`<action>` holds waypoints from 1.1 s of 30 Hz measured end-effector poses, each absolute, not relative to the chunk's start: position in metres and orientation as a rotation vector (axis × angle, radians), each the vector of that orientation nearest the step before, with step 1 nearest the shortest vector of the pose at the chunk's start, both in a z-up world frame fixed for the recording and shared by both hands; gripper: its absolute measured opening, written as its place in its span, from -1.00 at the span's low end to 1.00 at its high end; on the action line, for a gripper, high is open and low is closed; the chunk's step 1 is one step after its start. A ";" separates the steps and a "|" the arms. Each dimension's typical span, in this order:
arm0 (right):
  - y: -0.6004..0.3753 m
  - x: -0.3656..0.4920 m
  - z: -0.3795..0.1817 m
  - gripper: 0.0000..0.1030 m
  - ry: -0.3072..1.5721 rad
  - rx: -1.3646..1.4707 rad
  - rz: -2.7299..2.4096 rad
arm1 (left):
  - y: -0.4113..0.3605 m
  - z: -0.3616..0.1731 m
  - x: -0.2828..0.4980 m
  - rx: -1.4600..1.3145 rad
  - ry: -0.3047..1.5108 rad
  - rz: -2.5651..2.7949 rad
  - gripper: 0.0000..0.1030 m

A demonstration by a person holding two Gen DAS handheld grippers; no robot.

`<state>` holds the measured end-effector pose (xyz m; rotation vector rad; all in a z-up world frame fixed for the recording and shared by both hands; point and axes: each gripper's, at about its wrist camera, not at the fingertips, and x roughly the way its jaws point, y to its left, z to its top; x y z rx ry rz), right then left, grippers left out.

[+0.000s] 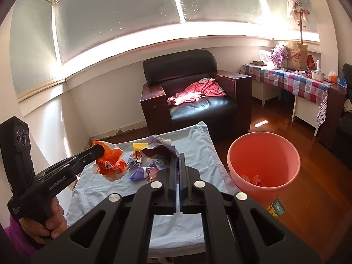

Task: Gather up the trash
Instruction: 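Carry the orange bag and patterned paper over the pink bucket with both grippers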

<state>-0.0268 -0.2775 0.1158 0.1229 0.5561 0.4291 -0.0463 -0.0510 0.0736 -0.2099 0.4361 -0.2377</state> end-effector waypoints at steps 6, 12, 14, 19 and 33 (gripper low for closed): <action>-0.272 -0.026 0.115 -0.97 0.557 0.127 0.439 | -0.050 0.073 -0.049 -0.208 0.446 -0.227 -0.86; -0.266 -0.024 0.107 -0.97 0.575 0.128 0.456 | -0.051 0.072 -0.049 -0.207 0.454 -0.209 -0.86; -0.265 -0.024 0.105 -0.97 0.577 0.122 0.459 | -0.055 0.071 -0.049 -0.206 0.459 -0.208 -0.86; -0.267 -0.022 0.104 -0.97 0.571 0.146 0.464 | -0.062 0.069 -0.047 -0.191 0.466 -0.209 -0.86; -0.319 0.007 0.103 -0.97 0.526 0.190 0.366 | -0.107 0.072 -0.011 -0.171 0.468 -0.278 -0.86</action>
